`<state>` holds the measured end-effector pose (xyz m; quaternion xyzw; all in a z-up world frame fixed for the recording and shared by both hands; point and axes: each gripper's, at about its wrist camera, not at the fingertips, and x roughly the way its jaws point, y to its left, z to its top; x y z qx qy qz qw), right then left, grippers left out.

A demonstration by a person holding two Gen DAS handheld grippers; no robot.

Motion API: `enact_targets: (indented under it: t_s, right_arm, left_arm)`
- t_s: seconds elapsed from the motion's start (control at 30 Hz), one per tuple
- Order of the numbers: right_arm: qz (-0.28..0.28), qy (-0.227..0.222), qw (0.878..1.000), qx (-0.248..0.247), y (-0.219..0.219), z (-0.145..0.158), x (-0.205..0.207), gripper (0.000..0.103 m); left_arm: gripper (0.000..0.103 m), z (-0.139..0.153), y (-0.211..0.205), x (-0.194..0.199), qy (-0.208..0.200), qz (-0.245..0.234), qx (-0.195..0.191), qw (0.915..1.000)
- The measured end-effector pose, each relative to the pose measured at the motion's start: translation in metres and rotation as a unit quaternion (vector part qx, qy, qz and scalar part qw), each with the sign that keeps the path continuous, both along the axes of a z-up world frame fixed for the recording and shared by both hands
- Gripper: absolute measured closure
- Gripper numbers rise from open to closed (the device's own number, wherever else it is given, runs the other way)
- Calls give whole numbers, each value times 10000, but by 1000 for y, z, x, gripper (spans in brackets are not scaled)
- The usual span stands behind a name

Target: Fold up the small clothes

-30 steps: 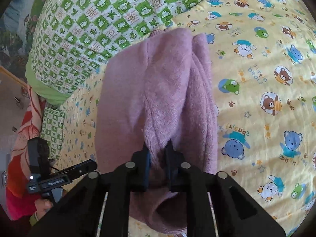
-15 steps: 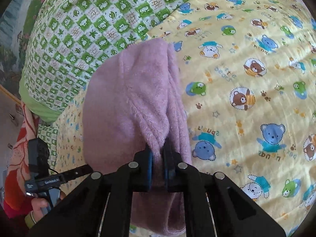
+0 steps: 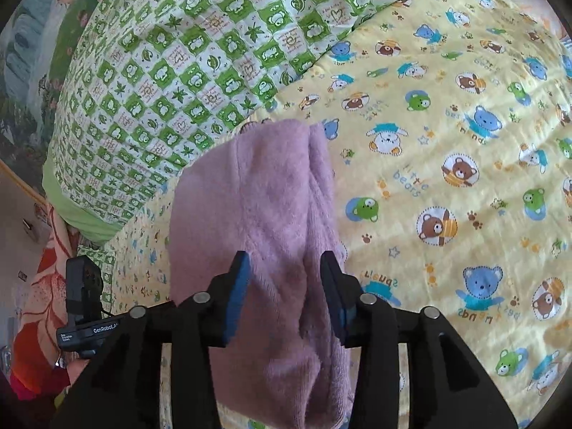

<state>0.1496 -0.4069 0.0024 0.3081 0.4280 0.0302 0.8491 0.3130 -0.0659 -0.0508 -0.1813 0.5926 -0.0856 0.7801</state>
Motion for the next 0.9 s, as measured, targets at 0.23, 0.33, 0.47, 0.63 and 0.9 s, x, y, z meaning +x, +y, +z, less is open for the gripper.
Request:
enact_targets:
  t_s: [0.23, 0.33, 0.47, 0.63, 0.9]
  right_arm:
    - [188, 261, 9994, -101, -1, -11, 45, 40]
    - [330, 434, 9985, -64, -4, -23, 66, 40]
    - [389, 579, 9970, 323, -14, -41, 89, 39]
    - [477, 495, 9942, 827, -25, -52, 99, 68]
    - [251, 345, 9936, 1045, -37, -51, 82, 66]
  left_arm:
    - [24, 6, 2, 25, -28, 63, -29, 10000]
    - [24, 7, 8, 27, -42, 75, -31, 10000]
    - [21, 1, 7, 39, -20, 65, -36, 10000]
    - [39, -3, 0, 60, -163, 23, -177, 9997]
    - [28, -3, -5, 58, -75, 186, -23, 9998]
